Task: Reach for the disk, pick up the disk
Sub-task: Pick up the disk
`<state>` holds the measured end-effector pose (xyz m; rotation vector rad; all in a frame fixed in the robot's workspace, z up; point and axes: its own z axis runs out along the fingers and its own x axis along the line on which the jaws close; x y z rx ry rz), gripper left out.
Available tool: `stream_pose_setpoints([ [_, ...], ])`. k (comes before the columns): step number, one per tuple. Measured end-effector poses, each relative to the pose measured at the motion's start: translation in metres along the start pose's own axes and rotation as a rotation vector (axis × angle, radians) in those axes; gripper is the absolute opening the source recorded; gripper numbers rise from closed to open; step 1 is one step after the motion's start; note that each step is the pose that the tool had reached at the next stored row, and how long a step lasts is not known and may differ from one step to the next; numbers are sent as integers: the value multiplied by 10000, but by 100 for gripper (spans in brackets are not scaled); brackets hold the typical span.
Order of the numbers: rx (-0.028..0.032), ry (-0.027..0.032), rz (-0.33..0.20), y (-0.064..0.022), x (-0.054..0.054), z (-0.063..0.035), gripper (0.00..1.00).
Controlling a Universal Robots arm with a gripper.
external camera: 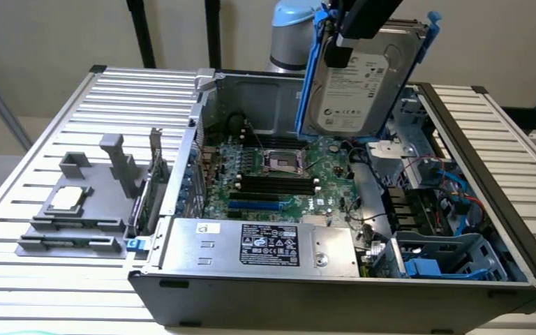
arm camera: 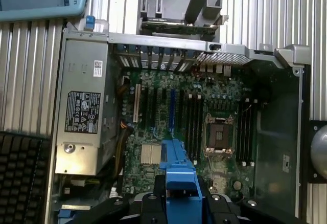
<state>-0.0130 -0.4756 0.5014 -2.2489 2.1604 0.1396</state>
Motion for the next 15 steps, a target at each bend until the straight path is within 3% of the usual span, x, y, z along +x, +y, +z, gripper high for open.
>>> stream_pose_setpoints([
  [3, -7, -2, 0, -60, 92, -10, 33],
  [9, -43, -2, 3, -82, 314, -28, 33],
  [15, -78, -3, 6, -159, 528, -49, 33],
])
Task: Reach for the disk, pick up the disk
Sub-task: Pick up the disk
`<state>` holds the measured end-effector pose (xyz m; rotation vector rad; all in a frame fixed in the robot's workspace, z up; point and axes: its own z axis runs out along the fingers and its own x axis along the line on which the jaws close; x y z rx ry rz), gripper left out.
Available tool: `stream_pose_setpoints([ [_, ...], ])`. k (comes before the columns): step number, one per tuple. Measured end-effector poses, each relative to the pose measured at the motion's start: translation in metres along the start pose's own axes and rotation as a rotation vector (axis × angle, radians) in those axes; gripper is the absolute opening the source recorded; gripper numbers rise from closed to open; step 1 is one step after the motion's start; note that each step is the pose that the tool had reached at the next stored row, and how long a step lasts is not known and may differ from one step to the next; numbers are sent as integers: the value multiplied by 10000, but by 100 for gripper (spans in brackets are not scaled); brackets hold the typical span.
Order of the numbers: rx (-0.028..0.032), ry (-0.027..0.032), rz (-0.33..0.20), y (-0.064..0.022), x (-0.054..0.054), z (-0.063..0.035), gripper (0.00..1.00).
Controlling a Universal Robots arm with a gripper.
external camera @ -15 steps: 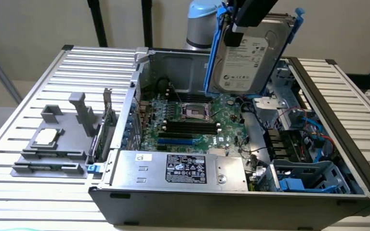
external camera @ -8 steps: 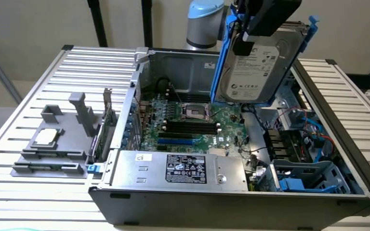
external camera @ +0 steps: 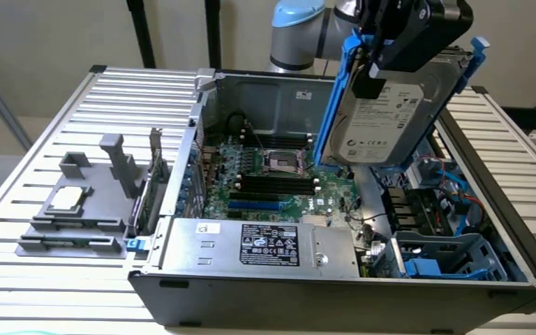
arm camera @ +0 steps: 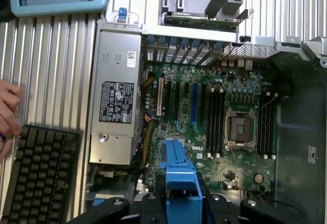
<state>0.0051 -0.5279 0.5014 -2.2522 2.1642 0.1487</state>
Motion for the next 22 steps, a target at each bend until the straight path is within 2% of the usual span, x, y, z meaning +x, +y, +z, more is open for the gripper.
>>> stream_pose_setpoints([
  [6, -58, -3, 5, -122, 178, -21, 33],
  [9, -77, -4, 5, -214, 249, -31, 33],
  [22, -79, -4, 6, -738, 481, -73, 33],
])
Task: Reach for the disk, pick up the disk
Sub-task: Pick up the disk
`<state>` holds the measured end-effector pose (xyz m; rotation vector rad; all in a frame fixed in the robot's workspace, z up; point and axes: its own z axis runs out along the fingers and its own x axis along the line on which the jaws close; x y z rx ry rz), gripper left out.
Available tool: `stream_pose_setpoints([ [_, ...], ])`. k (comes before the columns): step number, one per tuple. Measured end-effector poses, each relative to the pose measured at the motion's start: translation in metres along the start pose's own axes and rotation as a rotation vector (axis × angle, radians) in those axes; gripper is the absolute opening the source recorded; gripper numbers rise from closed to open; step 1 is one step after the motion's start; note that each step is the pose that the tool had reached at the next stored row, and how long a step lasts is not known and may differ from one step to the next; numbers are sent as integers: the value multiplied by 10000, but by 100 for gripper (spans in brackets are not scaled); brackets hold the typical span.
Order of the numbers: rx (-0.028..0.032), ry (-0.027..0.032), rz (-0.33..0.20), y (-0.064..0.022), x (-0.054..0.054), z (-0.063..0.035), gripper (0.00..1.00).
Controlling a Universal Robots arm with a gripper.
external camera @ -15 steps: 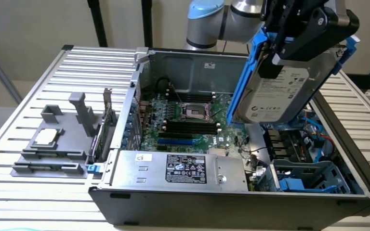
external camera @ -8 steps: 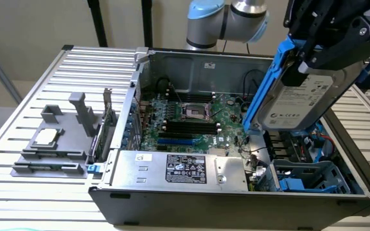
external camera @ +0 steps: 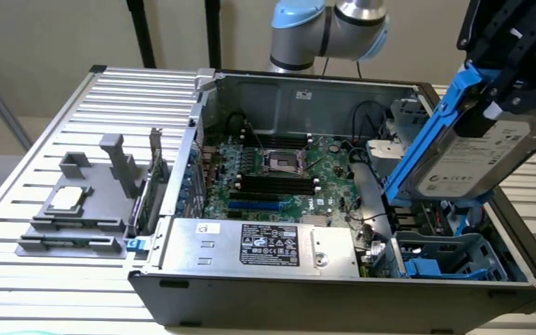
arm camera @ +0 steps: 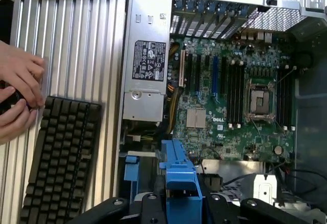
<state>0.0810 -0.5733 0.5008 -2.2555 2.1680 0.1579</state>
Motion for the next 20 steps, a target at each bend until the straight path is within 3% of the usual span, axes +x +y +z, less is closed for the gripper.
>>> stream_pose_setpoints([
  [5, 0, 0, 0, -174, 88, -18, 33],
  [13, 15, -18, 183, -206, 169, -23, 33],
  [20, 17, -43, 201, -318, 236, -33, 33],
])
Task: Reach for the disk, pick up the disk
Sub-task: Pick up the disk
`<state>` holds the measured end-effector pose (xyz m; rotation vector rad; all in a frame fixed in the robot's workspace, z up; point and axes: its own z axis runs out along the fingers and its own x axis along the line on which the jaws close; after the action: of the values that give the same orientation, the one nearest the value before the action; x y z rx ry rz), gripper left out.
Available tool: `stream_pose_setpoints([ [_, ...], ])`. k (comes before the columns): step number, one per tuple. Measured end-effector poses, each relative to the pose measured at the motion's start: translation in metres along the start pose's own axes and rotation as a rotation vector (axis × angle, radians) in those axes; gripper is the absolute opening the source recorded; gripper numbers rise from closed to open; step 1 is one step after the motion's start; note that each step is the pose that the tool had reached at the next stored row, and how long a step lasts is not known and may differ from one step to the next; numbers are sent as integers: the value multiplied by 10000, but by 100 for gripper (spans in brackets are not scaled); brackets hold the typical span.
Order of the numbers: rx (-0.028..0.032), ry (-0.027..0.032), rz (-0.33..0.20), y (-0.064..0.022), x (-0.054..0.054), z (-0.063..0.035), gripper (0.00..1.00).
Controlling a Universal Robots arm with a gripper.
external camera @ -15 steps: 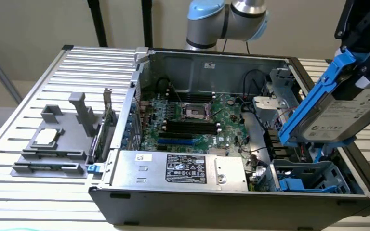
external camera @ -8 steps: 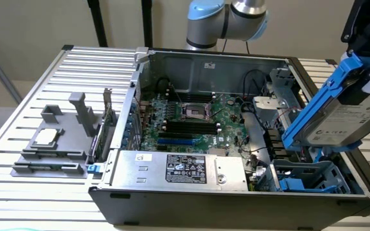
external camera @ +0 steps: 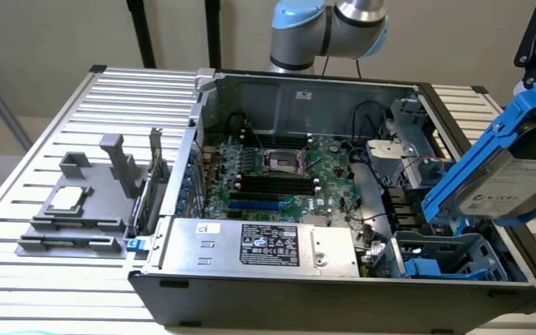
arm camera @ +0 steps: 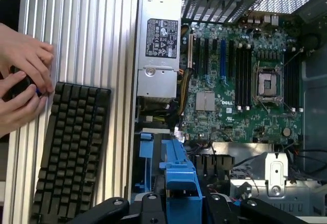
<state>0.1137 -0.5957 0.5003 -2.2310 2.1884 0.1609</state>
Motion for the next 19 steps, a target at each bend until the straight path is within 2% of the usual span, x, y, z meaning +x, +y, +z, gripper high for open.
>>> stream_pose_setpoints([
  [3, 37, -12, 76, -8, 7, 0, 33],
  [7, 177, -11, 98, -9, 5, -1, 33],
  [9, 221, -7, 96, -7, -7, 0, 33],
  [14, 229, 7, 97, 12, -75, 7, 33],
  [19, 229, 7, 97, 17, -76, 8, 33],
])
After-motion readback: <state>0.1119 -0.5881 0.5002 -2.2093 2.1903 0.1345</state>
